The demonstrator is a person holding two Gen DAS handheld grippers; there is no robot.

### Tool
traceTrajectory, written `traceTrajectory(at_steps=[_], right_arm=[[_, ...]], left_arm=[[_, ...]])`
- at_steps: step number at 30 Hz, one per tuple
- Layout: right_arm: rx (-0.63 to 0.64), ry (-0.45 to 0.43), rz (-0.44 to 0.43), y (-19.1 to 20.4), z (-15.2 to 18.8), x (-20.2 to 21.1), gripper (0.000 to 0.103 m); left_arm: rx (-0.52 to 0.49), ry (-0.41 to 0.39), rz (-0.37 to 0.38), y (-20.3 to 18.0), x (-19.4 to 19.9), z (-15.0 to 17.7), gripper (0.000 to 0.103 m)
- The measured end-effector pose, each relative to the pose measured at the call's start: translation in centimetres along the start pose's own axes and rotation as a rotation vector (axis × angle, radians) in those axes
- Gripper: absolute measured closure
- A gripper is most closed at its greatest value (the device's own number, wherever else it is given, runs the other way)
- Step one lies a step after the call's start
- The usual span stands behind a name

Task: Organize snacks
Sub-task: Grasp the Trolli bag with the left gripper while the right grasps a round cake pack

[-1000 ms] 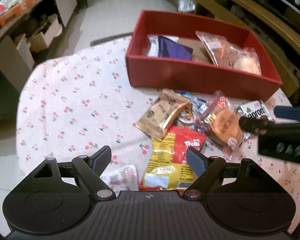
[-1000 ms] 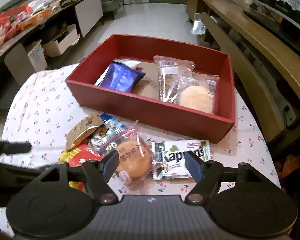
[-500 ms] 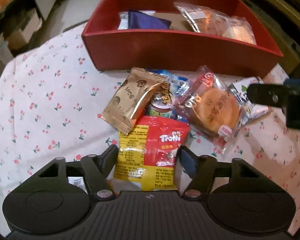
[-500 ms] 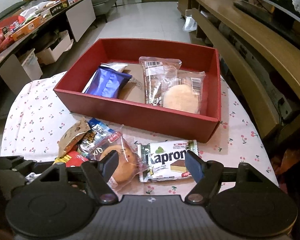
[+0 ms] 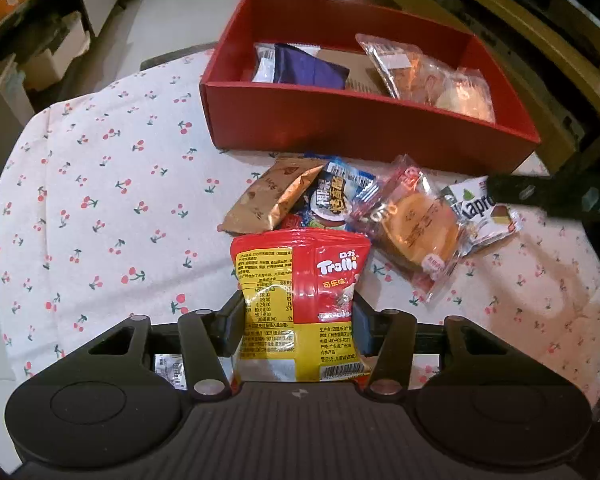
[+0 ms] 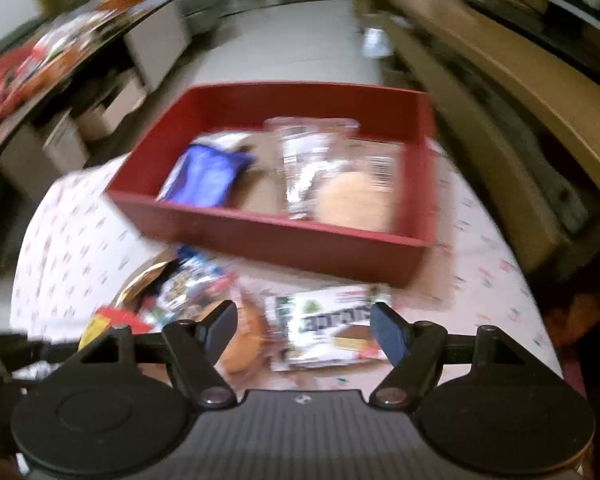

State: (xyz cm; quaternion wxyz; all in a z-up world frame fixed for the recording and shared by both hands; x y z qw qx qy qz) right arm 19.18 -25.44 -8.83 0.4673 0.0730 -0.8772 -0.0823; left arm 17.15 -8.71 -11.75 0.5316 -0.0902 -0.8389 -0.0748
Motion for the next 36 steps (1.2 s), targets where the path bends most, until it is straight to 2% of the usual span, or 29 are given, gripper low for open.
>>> traceTrajectory(at_steps=[8,13,16,17,25,31,33,34,36], right_arm=[[0.246,0.086,-0.016,5.1,0.7,-3.9,0.023],[0.277,0.156,-0.007,5.4,1.9,-6.4,0.024],[0.306,0.156,0.035,5.2,2.4,-6.6,0.036],[0.304,0.15,0.039,5.1,2.5,-6.3,0.041],[0.244,0.125,-0.011,4.7,4.0,-2.5,0.041],[0.229,0.16,0.022,4.1,7.4,-0.8,0.041],[0.227,0.185,0.037,3.8,8.3,-1.0,0.041],[0.226,0.193,0.046,3.7,8.5,-1.2,0.041],[0.232,0.201,0.05,3.5,8.7,-1.7,0.041]], left_arm=[[-0.006,0.027,0.022,0.5,0.2,1.1,0.043],[0.005,0.058,0.021,1.3,-0.5,1.7,0.043],[0.002,0.069,0.015,1.5,-0.9,1.9,0.043],[0.0,0.07,0.014,1.5,-1.0,1.9,0.042],[-0.04,0.058,0.002,0.7,-0.7,2.3,0.042],[-0.074,0.032,-0.014,0.4,0.0,3.0,0.041],[-0.078,0.03,-0.027,0.5,-0.1,3.1,0.036],[-0.082,0.03,-0.037,0.6,-0.3,3.1,0.029],[-0.085,0.031,-0.06,0.9,-0.9,3.0,0.026]])
Point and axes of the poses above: each gripper's, at about its wrist camera, not at the fingertips, and x roughly against the way its jaws point, y to its left, z to its underside, the point moved 9 cm from there along -x, roughly the way its jaws point, and after that the axes turned 5 degrees about -z, right-handed, at the moved point
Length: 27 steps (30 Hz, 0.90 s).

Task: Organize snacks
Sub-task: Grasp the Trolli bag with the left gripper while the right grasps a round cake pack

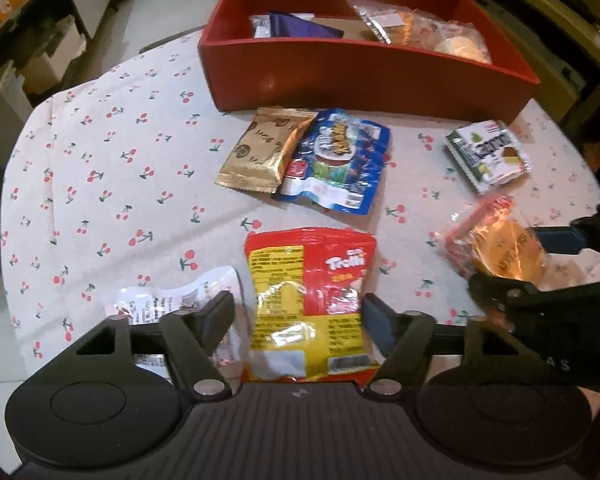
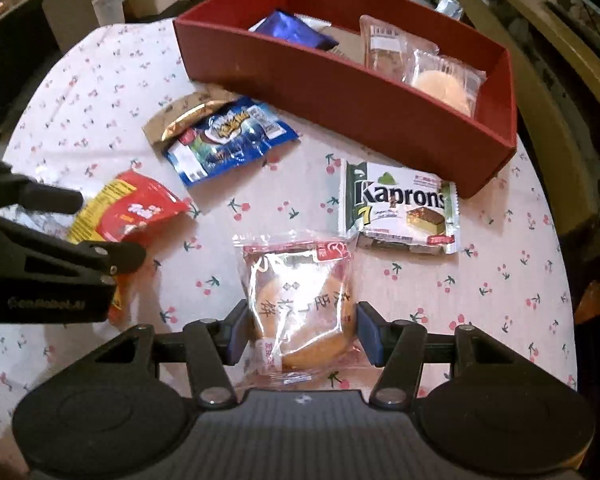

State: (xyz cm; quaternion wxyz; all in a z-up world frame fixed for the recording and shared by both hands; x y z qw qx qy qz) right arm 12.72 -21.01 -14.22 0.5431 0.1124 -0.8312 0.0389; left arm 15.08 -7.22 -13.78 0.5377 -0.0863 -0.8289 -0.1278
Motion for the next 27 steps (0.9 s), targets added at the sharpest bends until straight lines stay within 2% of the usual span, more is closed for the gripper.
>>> traceTrajectory(at_steps=[2,5,7,9,11,16,27], right_arm=[[0.0,-0.003,-0.002,0.0,-0.3,-0.2,0.04],[0.001,0.019,-0.02,0.2,0.0,-0.6,0.033],[-0.006,0.016,-0.031,0.1,0.0,-0.8,0.032],[-0.021,0.007,-0.032,-0.4,0.0,-0.6,0.033],[-0.034,-0.003,-0.044,-0.5,0.1,-0.3,0.041],[-0.014,-0.033,-0.011,-0.1,0.4,0.7,0.041],[-0.055,-0.128,-0.033,0.4,0.3,3.8,0.041]], left_arm=[[0.003,0.008,-0.005,0.1,-0.4,0.0,0.02],[0.007,0.004,-0.003,0.1,-0.5,-0.1,0.018],[0.0,0.009,-0.001,-0.2,-0.4,0.0,0.022],[0.004,0.023,0.035,-0.7,-0.4,0.1,0.036],[0.0,0.025,0.038,-1.0,-0.2,0.2,0.04],[0.002,0.013,0.044,-1.5,0.7,0.7,0.042],[0.017,-0.054,0.064,-2.0,3.3,-0.3,0.043]])
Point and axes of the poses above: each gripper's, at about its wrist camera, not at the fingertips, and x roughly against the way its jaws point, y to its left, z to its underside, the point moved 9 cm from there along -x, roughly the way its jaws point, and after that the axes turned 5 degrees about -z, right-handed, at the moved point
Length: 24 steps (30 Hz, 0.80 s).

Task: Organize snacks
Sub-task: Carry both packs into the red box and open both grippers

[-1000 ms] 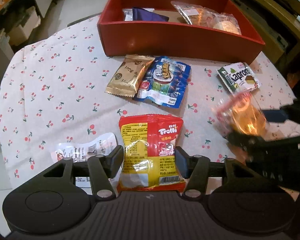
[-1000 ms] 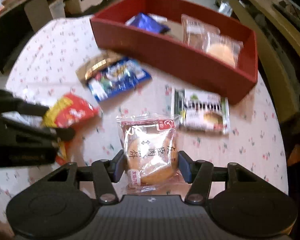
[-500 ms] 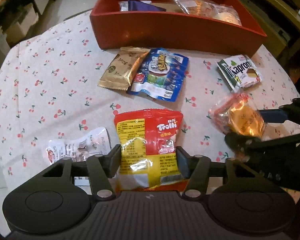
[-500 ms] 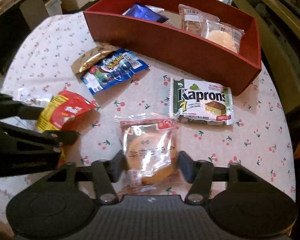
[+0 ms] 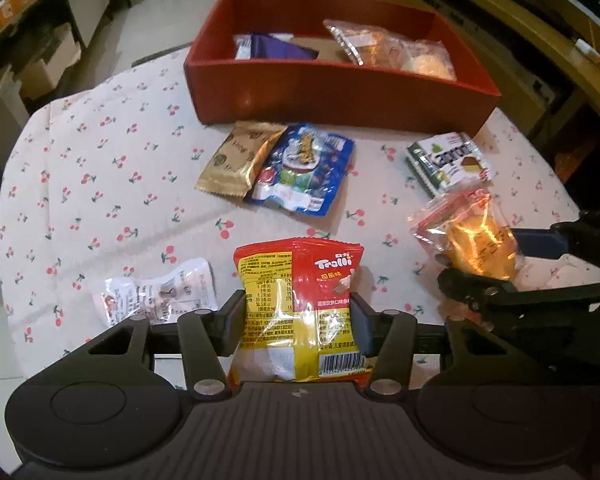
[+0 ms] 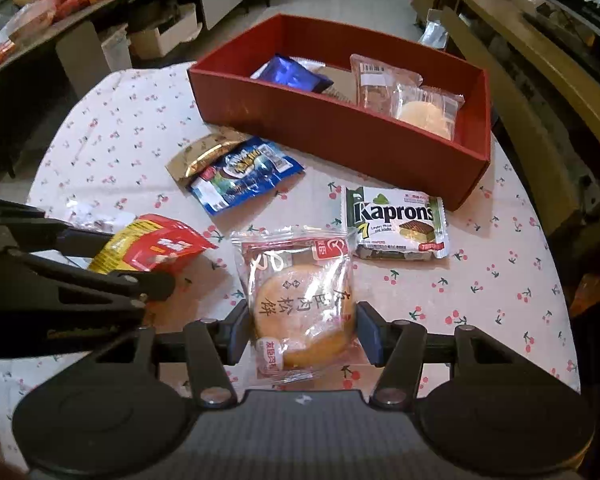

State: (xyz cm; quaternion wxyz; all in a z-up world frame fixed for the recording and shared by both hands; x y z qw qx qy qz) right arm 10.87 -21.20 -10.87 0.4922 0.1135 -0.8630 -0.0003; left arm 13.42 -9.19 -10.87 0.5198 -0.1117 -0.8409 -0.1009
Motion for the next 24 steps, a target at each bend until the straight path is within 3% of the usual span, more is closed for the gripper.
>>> traceTrajectory(at_steps=[24], right_arm=[[-0.082,-0.125,-0.013,-1.4,-3.1,2.5,0.041]], left_arm=[[0.02,-0.142,-0.009,-0.4,2.7,-3.9,0.044]])
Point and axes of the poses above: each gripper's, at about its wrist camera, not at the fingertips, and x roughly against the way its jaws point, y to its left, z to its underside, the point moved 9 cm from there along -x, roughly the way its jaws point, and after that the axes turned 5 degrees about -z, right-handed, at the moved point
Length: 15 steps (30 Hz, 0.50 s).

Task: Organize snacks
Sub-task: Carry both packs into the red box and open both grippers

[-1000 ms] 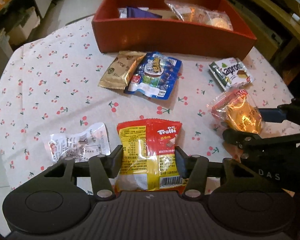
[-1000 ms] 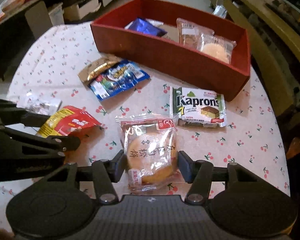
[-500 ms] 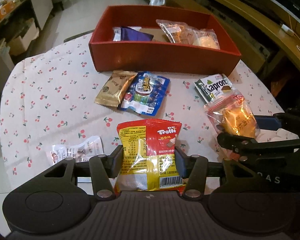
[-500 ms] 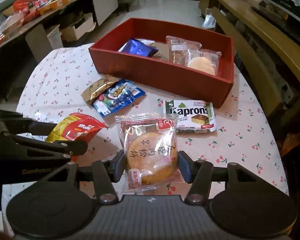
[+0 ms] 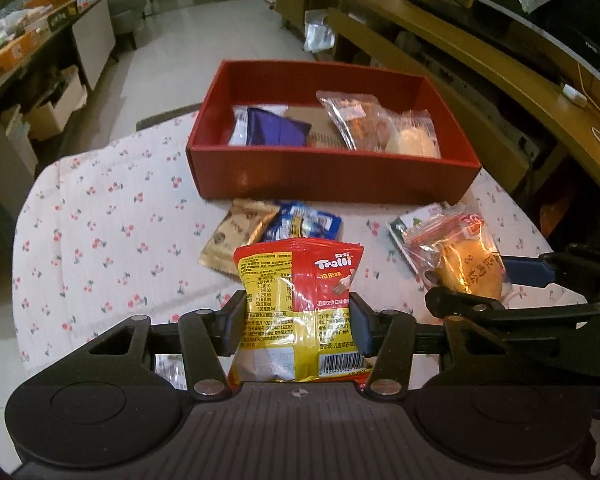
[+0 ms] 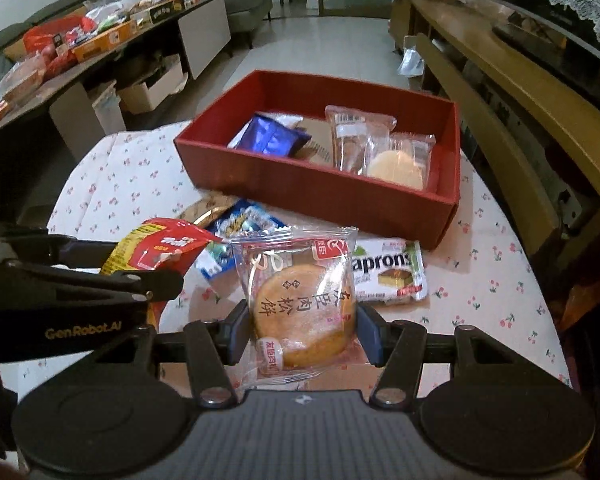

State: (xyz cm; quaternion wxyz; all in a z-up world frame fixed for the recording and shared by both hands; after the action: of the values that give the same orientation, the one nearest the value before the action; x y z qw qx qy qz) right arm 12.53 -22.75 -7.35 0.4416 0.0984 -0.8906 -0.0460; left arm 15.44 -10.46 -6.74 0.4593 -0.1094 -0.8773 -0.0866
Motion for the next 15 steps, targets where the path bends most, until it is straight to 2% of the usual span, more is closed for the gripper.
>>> traceTrajectory(at_steps=[15], right_arm=[[-0.051,-0.1,0.038,-2.7,-6.4,0.0,0.041]], left_arm=[[-0.018,-0.107,-0.048,-0.9,-0.3,-6.9,0.046]])
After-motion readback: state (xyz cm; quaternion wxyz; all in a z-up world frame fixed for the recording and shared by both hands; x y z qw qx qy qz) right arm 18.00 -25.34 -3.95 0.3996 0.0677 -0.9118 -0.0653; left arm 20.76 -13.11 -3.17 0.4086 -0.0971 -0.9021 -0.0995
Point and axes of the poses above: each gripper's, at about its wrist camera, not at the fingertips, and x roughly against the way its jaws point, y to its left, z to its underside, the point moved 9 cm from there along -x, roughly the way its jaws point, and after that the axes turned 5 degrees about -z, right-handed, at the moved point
